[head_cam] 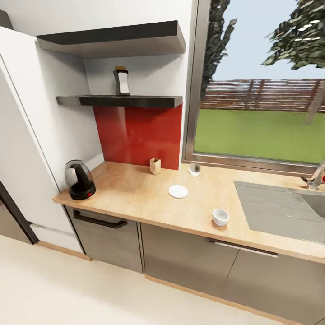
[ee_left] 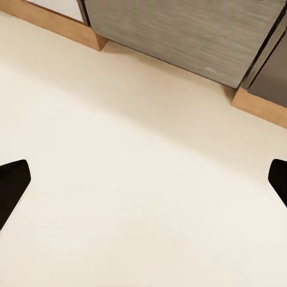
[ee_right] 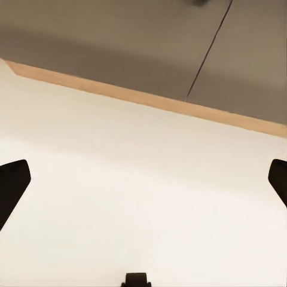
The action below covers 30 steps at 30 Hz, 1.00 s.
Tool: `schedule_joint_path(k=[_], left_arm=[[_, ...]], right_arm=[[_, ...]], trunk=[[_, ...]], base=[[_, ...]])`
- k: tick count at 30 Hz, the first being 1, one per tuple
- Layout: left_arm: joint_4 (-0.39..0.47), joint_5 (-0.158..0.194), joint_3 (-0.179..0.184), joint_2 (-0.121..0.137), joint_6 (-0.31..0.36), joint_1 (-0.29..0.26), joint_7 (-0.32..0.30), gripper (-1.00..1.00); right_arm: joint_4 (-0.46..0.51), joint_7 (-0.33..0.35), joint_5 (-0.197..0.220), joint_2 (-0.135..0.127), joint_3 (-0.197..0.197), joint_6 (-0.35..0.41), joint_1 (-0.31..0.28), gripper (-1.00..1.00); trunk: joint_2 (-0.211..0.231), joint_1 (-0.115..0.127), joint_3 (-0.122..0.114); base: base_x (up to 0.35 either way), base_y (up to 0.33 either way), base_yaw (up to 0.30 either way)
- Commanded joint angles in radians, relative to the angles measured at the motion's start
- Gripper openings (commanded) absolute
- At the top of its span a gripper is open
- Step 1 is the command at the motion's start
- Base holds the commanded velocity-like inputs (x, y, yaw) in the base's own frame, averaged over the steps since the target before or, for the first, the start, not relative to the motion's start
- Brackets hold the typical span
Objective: Set up a coffee station on the kitchen countertop: keep the coffee maker on the countertop, move the bottle of coffee from the kitchen shelf to the counter next to the coffee maker, place a paper coffee filter on top of the coffee maker, put the saucer next to the coffee maker with the coffee cup on the saucer, and place the electric kettle next to the coffee maker.
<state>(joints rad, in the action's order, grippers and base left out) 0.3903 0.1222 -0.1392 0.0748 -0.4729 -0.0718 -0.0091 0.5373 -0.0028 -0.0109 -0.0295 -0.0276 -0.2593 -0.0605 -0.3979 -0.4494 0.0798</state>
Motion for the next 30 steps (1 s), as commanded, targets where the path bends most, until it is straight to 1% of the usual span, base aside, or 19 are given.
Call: schedule_joint_path(k=[1,20,26,30], left_arm=[[-0.001,0.009,0.003,0.000,-0.003,-0.001,-0.001,1.00],[-0.001,0.013,0.002,0.000,-0.003,0.000,0.001,1.00],[-0.001,0.006,0.004,-0.001,-0.005,0.000,0.003,1.00],[-0.001,0.004,0.004,-0.001,-0.004,0.000,0.004,1.00]], right_arm=[[0.000,0.000,-0.001,0.000,-0.002,-0.003,-0.001,1.00],[0.000,0.000,-0.001,0.000,-0.002,-0.003,-0.001,1.00],[0.000,0.000,-0.001,0.000,-0.002,-0.003,-0.001,1.00],[0.000,0.000,-0.001,0.000,-0.002,-0.003,-0.001,1.00]], trunk=[[-0.002,-0.001,0.002],[-0.002,-0.001,0.002],[-0.002,-0.001,0.002],[-0.002,-0.001,0.002]], base=[[0.000,0.334,-0.265],[0.000,0.323,-0.265],[0.000,0.036,-0.259],[0.000,0.004,-0.094]])
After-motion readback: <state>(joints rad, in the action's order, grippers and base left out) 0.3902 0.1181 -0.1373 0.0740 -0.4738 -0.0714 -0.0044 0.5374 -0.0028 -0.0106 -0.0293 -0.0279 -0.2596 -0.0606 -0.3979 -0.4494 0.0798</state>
